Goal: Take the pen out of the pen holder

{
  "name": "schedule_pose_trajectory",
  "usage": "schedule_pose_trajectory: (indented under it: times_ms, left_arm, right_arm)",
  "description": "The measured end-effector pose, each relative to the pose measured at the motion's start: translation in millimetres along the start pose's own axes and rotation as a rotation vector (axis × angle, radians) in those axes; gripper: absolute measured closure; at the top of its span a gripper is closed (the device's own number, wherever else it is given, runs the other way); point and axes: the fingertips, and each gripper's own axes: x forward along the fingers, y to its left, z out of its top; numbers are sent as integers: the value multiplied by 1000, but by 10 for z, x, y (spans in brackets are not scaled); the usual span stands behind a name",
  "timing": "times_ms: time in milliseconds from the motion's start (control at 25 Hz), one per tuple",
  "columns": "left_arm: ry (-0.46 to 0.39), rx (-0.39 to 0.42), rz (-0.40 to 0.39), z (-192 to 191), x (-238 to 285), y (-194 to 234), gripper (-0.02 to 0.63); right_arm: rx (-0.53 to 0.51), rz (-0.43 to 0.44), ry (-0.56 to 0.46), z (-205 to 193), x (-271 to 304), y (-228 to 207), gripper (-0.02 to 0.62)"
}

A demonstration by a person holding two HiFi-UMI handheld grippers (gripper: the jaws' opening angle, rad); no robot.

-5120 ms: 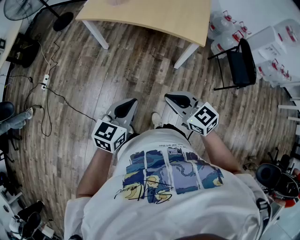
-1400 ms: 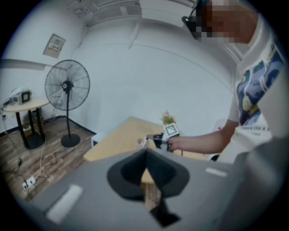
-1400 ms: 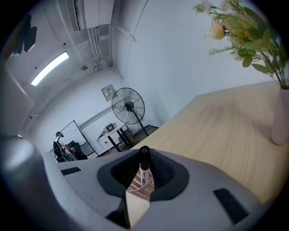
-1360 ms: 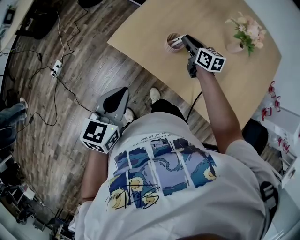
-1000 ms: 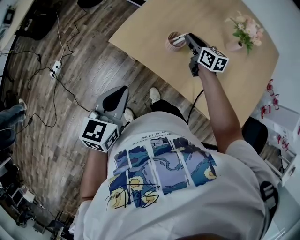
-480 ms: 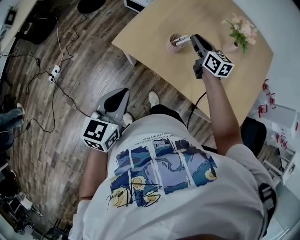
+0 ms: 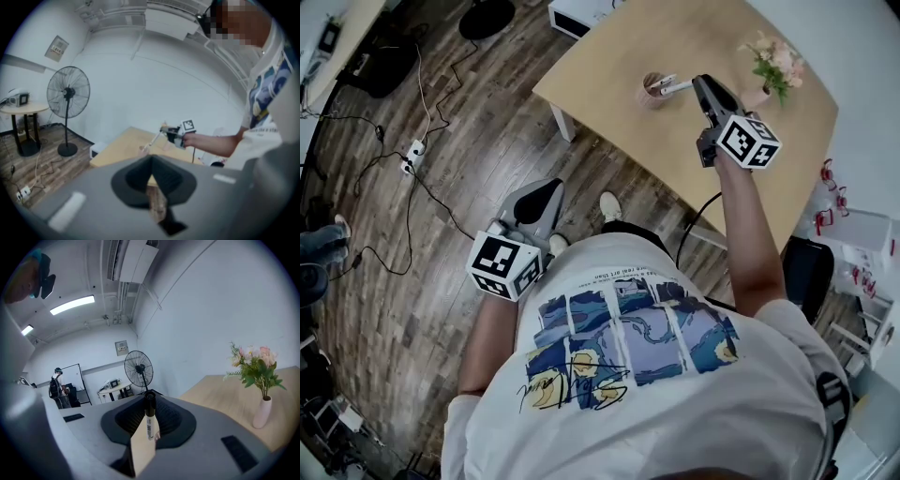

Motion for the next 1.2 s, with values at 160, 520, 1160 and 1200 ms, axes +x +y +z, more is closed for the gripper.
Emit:
schedule_pose_trajectory:
  times_ms: [160, 520, 1160, 1200]
  left_arm:
    - [-1, 5, -26, -36, -79, -19, 597]
    - [-3, 23, -72, -132, -324, -26, 597]
    - [-9, 29, -70, -430, -1072, 124, 597]
    - [-9, 27, -71, -453, -1105, 125, 597]
  right_arm:
    - [-21, 8, -17, 82, -175, 199, 535]
    - [-61, 48, -29, 119, -549, 813, 535]
    - [-116, 142, -9, -169, -1015, 2102, 535]
    - [-121, 147, -4, -194, -1042, 2162, 535]
